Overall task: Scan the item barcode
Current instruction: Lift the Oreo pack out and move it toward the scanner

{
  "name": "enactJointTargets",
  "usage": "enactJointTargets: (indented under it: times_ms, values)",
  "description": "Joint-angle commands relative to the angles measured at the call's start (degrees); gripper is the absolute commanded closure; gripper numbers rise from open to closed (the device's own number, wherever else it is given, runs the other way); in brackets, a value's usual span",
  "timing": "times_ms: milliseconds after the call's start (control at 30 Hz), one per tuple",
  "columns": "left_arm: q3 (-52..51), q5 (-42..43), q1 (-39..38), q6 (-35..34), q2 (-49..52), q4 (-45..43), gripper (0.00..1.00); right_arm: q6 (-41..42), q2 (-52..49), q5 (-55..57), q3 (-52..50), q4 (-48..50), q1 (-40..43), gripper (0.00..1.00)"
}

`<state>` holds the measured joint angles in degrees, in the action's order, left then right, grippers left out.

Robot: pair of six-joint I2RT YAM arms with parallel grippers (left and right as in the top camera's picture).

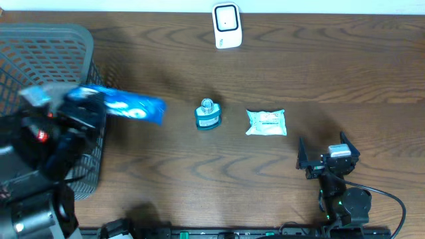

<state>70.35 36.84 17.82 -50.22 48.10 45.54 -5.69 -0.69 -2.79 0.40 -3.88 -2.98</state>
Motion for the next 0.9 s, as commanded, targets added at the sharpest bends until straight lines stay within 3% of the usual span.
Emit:
enactJointTargets:
  times_ms: [0, 167, 300, 500, 600, 733, 867]
  values:
    - [0.96, 0.57, -7.02, 10.25, 1.25, 3.08, 0.93, -0.81, 0.26, 0.33, -0.09, -0.24, -0.44, 0.01]
    - [0.63, -9.35, -20.87, 12.39, 4.33, 6.08, 0.93, -0.81, 0.26, 0.33, -0.09, -0.24, -0.44, 0.01]
    - [0.02, -21.38, -32.06, 5.88, 7.93, 6.91, 0.93, -0.81, 0.26, 0.33, -0.09, -0.24, -0.44, 0.01]
    - [-0.28, -35.06, -44.98, -13.79, 14.60, 7.32, 0.93, -0.81, 0.26, 0.35, -0.09, -0.24, -0.44, 0.01]
    - [-0.28, -39.36, -49.70, -26.95, 18.23, 7.13, 0.93, -0.81, 0.26, 0.33, -0.09, -0.24, -0.44, 0.01]
    - [-0.35, -41.59, -54.66, -46.27, 23.56, 7.13, 0.93, -0.81, 0.26, 0.33, -0.09, -0.24, -0.44, 0.01]
    - [-0.48, -41.59, -58.97, -58.01, 28.85, 7.10, 0.93, -0.81, 0.26, 0.33, -0.09, -0.24, -0.44, 0.01]
